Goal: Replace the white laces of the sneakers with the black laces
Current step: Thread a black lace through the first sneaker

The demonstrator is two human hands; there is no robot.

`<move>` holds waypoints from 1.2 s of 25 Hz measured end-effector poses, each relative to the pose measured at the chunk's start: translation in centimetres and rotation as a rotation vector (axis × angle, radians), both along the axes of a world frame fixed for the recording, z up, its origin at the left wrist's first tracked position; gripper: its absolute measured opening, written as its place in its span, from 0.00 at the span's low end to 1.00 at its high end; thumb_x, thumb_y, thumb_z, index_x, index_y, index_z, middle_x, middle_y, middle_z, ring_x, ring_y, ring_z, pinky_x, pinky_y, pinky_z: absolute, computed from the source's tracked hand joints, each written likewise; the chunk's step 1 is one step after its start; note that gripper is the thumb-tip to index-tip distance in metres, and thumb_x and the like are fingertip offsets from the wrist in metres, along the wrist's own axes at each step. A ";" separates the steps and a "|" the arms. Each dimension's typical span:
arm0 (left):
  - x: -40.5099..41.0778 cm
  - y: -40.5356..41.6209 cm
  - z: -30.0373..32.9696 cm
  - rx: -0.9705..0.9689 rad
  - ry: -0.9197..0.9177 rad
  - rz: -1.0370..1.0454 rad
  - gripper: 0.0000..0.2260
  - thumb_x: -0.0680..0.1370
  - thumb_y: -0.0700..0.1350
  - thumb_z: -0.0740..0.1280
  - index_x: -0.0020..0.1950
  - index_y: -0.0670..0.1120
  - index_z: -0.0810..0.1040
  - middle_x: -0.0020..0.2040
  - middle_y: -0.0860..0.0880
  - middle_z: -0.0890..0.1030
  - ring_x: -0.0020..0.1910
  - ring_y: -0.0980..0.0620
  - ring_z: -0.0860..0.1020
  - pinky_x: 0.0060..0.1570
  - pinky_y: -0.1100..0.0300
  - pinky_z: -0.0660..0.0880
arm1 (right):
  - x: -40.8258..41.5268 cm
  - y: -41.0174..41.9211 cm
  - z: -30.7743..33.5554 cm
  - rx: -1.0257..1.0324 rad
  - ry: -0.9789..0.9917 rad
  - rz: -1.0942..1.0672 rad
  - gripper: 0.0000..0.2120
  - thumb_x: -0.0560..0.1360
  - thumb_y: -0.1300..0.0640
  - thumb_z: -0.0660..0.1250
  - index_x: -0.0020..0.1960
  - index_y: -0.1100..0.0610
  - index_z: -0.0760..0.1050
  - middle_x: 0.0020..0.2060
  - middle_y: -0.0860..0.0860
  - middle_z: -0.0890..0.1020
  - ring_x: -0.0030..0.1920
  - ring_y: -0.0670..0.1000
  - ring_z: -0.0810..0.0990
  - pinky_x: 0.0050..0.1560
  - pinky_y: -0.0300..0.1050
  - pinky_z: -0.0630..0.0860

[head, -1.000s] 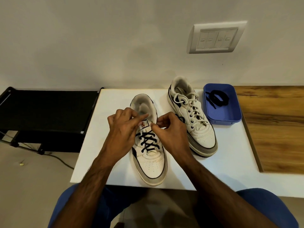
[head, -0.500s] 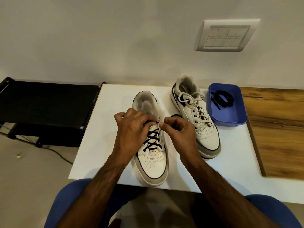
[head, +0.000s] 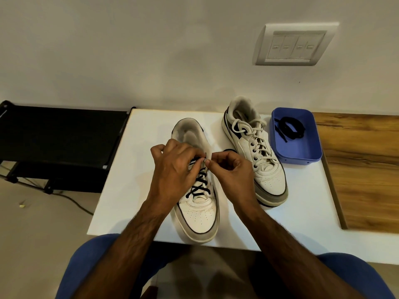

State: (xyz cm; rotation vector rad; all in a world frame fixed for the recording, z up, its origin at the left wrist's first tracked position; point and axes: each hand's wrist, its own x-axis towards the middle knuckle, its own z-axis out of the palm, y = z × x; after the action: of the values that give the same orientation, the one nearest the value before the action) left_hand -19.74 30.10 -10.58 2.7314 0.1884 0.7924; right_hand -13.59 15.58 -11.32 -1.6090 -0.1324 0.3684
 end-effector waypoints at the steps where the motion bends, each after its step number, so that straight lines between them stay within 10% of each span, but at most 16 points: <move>1: 0.0 0.0 0.1 -0.010 -0.008 -0.003 0.04 0.77 0.47 0.73 0.50 0.50 0.82 0.47 0.53 0.83 0.52 0.52 0.74 0.52 0.56 0.57 | 0.0 0.0 0.0 -0.009 -0.015 0.005 0.06 0.71 0.58 0.78 0.47 0.53 0.83 0.40 0.50 0.86 0.44 0.49 0.86 0.49 0.46 0.83; 9: 0.6 -0.2 -0.2 -0.246 0.068 0.121 0.10 0.75 0.38 0.74 0.50 0.50 0.76 0.47 0.50 0.78 0.53 0.43 0.71 0.49 0.64 0.54 | 0.5 -0.3 0.0 0.042 -0.043 0.085 0.04 0.76 0.63 0.72 0.51 0.58 0.84 0.43 0.51 0.87 0.47 0.50 0.86 0.56 0.53 0.82; 23: 0.4 1.1 0.5 -0.354 0.244 -0.113 0.19 0.77 0.56 0.72 0.66 0.63 0.74 0.48 0.65 0.77 0.60 0.64 0.71 0.62 0.58 0.55 | 1.8 -0.4 -0.1 -0.093 -0.202 0.061 0.03 0.81 0.60 0.61 0.49 0.58 0.72 0.43 0.50 0.83 0.46 0.49 0.83 0.48 0.51 0.80; 30: 0.4 1.8 1.0 -0.619 0.236 -0.153 0.15 0.86 0.44 0.58 0.63 0.63 0.77 0.43 0.61 0.79 0.59 0.69 0.68 0.72 0.56 0.57 | 4.9 -3.3 2.5 0.452 0.316 -0.206 0.03 0.83 0.60 0.56 0.52 0.59 0.68 0.32 0.49 0.77 0.33 0.47 0.69 0.31 0.38 0.67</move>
State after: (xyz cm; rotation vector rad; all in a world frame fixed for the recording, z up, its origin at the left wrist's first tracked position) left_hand -19.30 31.90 -9.55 2.2045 0.2253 0.2952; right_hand -8.66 12.29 -8.84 -1.0911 0.1808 0.3952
